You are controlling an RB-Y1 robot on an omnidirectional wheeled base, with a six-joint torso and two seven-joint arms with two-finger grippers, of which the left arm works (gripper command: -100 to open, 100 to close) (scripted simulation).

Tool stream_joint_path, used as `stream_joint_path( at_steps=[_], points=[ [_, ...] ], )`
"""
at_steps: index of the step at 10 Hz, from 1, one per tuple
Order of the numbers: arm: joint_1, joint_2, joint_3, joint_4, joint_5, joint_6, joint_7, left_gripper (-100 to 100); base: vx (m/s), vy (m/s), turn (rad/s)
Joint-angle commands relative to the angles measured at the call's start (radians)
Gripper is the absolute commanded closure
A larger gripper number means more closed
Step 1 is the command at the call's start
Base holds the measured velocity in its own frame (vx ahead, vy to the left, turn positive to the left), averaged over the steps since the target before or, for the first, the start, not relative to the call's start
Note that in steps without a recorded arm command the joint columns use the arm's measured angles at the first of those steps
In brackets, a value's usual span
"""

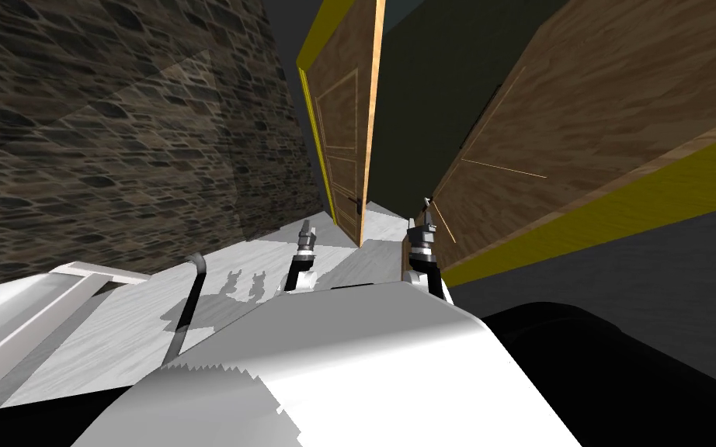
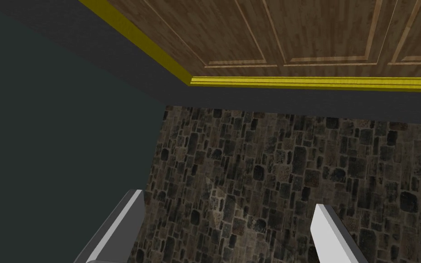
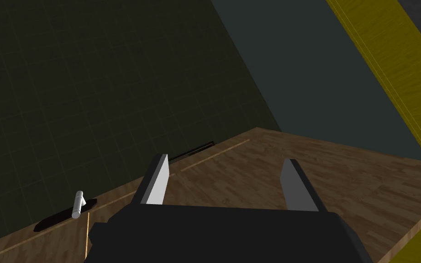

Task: Push the door open

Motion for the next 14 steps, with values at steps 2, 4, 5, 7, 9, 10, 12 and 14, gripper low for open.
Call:
stream_joint_path(
  at_steps=[2, 4, 5, 7, 9, 10, 12, 14],
  points=[
    [-0.037, 0.005, -0.021, 0.058, 0.012, -0.002, 0.003, -100, 0.082, 0.073, -0.086],
    [-0.067, 0.009, -0.037, 0.101, 0.022, -0.002, 0.006, -100, 0.092, 0.065, -0.093],
    [-0.082, 0.01, -0.045, 0.123, 0.027, -0.002, 0.007, -100, 0.084, 0.046, -0.085],
    [-0.097, 0.011, -0.053, 0.145, 0.032, -0.002, 0.009, -100, 0.055, 0.048, -0.053],
    [-0.128, 0.014, -0.069, 0.189, 0.042, -0.001, 0.011, -100, 0.077, 0.086, -0.094],
    [-0.144, 0.015, -0.077, 0.211, 0.047, -0.001, 0.013, -100, 0.084, 0.082, -0.106],
    [-0.175, 0.016, -0.094, 0.257, 0.057, -0.001, 0.015, -100, 0.066, 0.079, -0.094],
    [-0.207, 0.017, -0.11, 0.302, 0.068, 0.0, 0.018, -100, 0.099, 0.071, -0.095]
  ],
)
